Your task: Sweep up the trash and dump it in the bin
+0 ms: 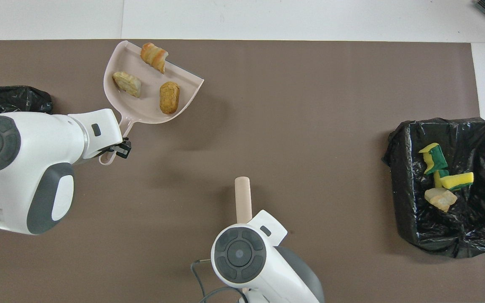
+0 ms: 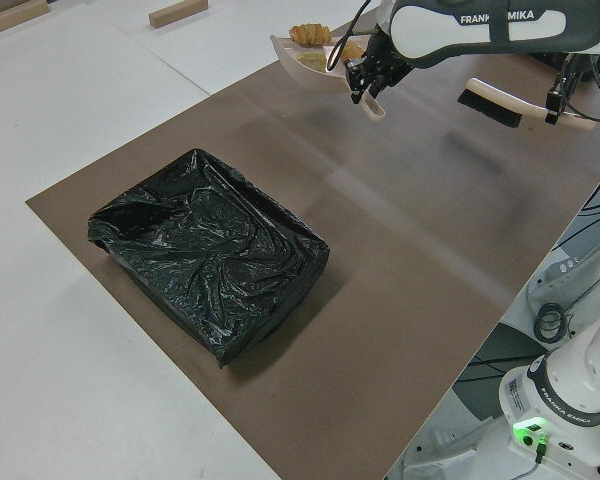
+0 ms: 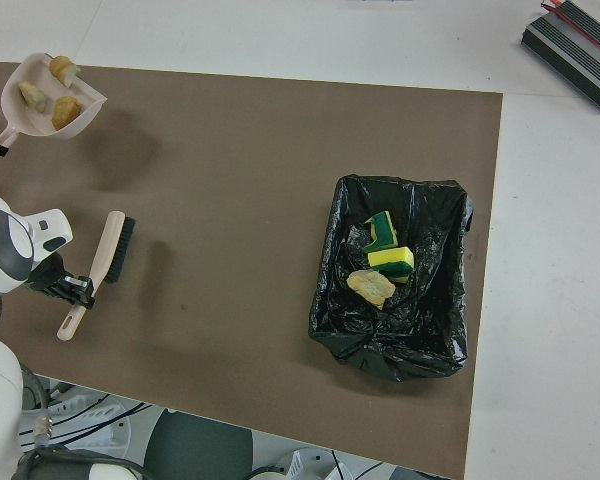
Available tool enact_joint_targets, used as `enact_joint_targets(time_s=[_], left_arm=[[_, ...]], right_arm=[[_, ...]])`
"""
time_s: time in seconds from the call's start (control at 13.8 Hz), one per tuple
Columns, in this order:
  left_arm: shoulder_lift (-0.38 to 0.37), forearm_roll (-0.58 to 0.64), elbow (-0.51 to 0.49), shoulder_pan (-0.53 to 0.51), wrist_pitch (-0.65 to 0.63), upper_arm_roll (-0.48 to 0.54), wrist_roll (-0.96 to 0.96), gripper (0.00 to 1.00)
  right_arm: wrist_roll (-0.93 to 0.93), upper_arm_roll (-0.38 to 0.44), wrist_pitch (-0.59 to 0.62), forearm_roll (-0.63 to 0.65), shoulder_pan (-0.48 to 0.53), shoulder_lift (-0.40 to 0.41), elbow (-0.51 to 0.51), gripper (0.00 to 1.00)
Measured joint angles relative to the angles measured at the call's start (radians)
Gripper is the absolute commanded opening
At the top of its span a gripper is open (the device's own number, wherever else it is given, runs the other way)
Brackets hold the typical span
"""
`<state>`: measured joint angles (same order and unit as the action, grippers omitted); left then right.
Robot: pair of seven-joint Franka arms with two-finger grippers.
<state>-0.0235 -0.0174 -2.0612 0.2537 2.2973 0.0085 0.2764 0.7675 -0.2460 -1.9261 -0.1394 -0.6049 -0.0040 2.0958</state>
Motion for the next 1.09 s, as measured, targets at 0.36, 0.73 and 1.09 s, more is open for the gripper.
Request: enact_joint_targets(time_s=[0.36,0.73,1.09], left_arm=[[-0.001,-0.009,0.1,-0.109,-0.035,0.004,0.003,0.0],[-0.002,-0.011,0.189,-0.208,-0.165,0.006,0.071,0.0],[-0.002,-0.128,0.227,-0.344,-0.183,0.01,0.244,0.0]], right_arm=[[0.129,-0.003,-0.172,-0.005,-0.127,0.029,0.075,0.0],[0.141,0.008,-0.19,-0.004,-0.121,0.073,0.074,1.0],[0.122,0.017,-0.043,0.01,-0.032,0.073,-0.049,1.0]])
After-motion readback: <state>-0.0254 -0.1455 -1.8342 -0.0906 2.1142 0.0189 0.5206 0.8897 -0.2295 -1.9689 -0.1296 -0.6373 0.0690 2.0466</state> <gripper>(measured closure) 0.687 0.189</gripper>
